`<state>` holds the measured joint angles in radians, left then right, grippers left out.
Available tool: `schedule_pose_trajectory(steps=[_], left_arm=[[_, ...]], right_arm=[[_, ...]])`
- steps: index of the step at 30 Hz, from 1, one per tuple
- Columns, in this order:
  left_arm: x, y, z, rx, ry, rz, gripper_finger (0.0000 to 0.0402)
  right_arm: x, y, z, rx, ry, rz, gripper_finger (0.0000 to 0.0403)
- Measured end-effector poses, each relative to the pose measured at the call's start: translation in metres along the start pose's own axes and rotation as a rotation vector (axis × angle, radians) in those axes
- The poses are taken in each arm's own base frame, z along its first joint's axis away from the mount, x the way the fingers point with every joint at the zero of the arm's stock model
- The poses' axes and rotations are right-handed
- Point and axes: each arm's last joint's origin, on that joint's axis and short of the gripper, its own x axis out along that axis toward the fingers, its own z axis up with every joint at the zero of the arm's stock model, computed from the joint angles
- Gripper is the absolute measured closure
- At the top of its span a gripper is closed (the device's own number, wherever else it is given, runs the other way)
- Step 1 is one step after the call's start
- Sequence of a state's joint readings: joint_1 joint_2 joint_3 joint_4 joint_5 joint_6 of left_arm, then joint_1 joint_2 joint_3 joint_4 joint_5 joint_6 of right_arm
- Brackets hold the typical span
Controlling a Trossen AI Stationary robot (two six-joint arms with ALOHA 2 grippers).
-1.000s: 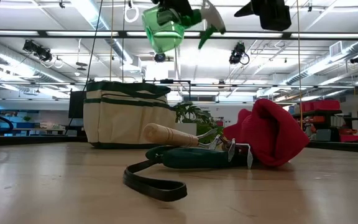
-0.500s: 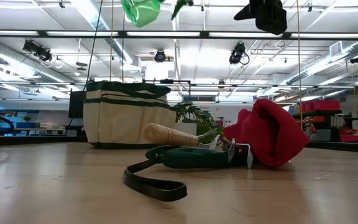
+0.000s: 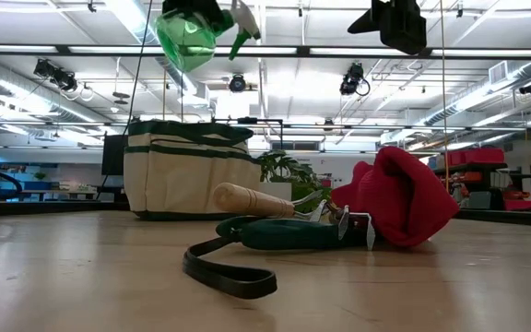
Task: Pick & Place Garden tools in Gardening bag
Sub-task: Put the green spray bottle into the gardening bag
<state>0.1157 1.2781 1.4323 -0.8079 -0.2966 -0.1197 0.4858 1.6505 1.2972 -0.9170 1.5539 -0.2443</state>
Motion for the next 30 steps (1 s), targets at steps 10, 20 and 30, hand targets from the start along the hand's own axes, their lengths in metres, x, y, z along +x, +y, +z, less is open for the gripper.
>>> schedule_pose_trajectory(steps=[10,20,30], left_arm=[[0.003,0.008,-0.06,-0.089,-0.298,-0.019,0.0244],[0.04,0.005,-0.114,-0.14,-0.448,0.02,0.0244],[0.055,0.006,-0.145,-0.166,-0.492,0.09,0.0244]], right_arm=[[0.0,0.0,0.0,0.022,0.0,0.0,0.0142],[0.0,0.0,0.0,0.028,0.0,-0.001,0.0142],[0.0,0.0,0.001,0.045,0.0,-0.001,0.0142]])
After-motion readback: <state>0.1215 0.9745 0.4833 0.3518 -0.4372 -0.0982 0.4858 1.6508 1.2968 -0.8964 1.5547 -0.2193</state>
